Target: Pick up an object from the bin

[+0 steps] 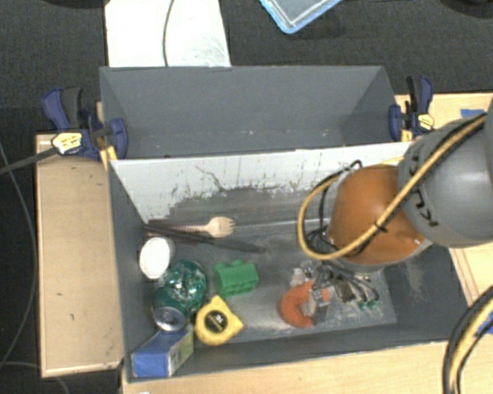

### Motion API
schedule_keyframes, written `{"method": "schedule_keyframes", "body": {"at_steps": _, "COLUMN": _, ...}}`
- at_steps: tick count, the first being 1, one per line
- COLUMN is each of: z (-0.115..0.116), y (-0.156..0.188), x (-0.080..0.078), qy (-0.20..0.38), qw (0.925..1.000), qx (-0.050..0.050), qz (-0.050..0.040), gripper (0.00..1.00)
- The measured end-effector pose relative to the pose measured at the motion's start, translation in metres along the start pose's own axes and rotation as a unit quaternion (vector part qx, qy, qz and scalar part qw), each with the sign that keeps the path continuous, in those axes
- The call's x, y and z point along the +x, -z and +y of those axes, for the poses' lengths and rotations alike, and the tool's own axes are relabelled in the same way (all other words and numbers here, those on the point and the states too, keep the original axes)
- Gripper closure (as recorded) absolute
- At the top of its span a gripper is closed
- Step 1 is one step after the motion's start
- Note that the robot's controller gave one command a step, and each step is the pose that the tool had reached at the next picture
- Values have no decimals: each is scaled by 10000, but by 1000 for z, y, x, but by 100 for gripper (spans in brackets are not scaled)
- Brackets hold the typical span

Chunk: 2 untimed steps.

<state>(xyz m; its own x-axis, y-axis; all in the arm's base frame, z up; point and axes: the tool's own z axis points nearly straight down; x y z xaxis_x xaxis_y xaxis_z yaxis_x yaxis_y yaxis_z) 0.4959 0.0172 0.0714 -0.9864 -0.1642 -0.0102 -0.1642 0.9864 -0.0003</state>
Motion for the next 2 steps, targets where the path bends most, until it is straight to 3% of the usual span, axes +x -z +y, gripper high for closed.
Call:
{"method": "schedule_keyframes", "body": {"at_steps": 1, "z": -1, "y": 61, "x": 2, "qy": -33, "qw": 10000, "qx": -3, "qz": 16, "gripper": 100}}
{"method": "schedule_keyframes", "body": {"at_steps": 2, "z": -11, "y": 146, "x": -1, "qy": 109, "qw": 9999, "qx": -6, "qz": 32, "gripper": 100}}
